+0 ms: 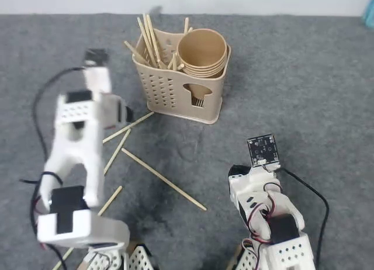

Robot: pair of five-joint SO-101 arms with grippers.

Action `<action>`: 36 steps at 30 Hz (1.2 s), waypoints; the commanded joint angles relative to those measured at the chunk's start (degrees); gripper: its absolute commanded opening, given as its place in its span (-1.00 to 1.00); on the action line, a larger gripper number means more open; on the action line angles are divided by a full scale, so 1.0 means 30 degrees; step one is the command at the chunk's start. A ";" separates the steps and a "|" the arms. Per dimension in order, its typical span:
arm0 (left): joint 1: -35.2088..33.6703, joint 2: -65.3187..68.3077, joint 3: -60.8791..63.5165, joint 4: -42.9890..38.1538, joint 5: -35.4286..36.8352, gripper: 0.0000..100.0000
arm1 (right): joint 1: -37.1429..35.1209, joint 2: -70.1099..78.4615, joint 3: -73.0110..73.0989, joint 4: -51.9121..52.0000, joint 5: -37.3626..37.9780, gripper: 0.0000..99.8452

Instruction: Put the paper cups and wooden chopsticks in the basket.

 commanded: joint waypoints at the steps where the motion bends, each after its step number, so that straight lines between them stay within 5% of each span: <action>1: 0.1582 -0.1231 0.2945 -0.5275 -0.0938 -0.54 | 0.0190 -0.0073 0.0381 0.0015 0.0352 -0.98; 10: 0.2432 0.2315 0.1538 -0.7678 -0.2462 -0.54 | 0.0132 -0.0103 0.0381 0.0015 0.0352 -0.98; 18: 0.2110 0.5099 -0.2095 -0.4396 -0.2432 -0.57 | 0.0132 -0.0103 0.0381 0.0015 0.0352 -0.98; 23: 0.2081 0.5070 -0.1714 -0.4249 -0.3165 -1.00 | 0.0161 -0.0103 0.0381 0.0015 0.0352 -0.98; 36: 0.0645 0.1114 0.2711 -0.3575 -0.4835 -0.98 | 0.0132 -0.0103 0.0381 0.0015 0.0352 -0.98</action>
